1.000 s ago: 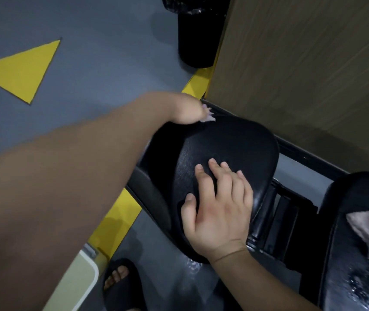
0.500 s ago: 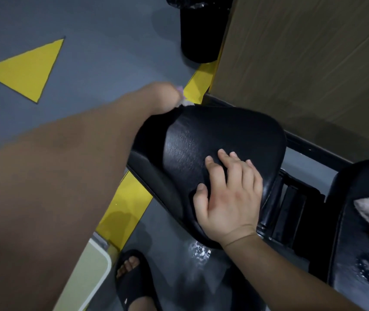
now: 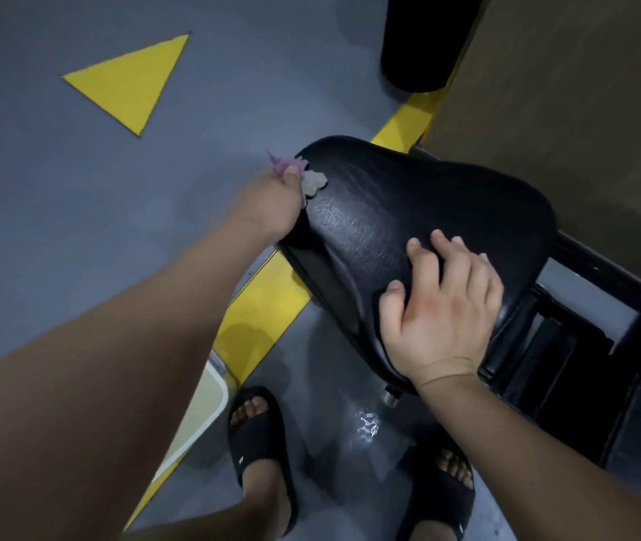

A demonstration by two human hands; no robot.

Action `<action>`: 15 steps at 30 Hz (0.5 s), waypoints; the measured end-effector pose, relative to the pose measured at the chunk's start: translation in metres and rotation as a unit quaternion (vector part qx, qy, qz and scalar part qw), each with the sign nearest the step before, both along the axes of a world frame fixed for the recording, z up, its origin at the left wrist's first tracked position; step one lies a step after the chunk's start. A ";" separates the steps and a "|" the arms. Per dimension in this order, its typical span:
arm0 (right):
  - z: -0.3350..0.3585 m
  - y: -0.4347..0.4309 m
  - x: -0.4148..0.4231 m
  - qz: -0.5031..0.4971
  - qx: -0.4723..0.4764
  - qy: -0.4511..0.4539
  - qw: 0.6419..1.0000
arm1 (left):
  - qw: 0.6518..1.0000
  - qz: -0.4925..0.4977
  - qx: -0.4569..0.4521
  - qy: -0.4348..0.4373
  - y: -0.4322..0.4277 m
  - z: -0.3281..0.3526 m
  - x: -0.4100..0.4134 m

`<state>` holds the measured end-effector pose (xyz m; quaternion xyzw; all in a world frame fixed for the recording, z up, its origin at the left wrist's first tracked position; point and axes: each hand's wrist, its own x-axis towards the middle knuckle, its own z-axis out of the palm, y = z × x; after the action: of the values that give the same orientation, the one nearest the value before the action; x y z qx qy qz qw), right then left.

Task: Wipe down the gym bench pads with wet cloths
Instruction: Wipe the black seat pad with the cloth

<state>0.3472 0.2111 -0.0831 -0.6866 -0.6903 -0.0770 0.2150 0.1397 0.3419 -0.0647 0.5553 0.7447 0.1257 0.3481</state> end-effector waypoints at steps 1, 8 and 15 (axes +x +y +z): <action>0.000 -0.001 0.000 -0.003 0.003 0.000 1.000 | 1.000 0.000 -0.009 -0.002 -0.006 0.000 0.001; -0.003 0.000 0.002 -0.003 0.008 -0.002 1.000 | 0.985 0.112 -0.009 -0.130 -0.002 0.007 0.011; -0.002 -0.002 0.002 -0.005 0.004 -0.004 1.000 | 0.939 0.264 0.084 -0.206 -0.051 -0.026 0.038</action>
<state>0.3489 0.2095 -0.0854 -0.6887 -0.6876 -0.0832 0.2142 0.1775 0.2913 -0.0907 0.3281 0.7634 0.3867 0.4000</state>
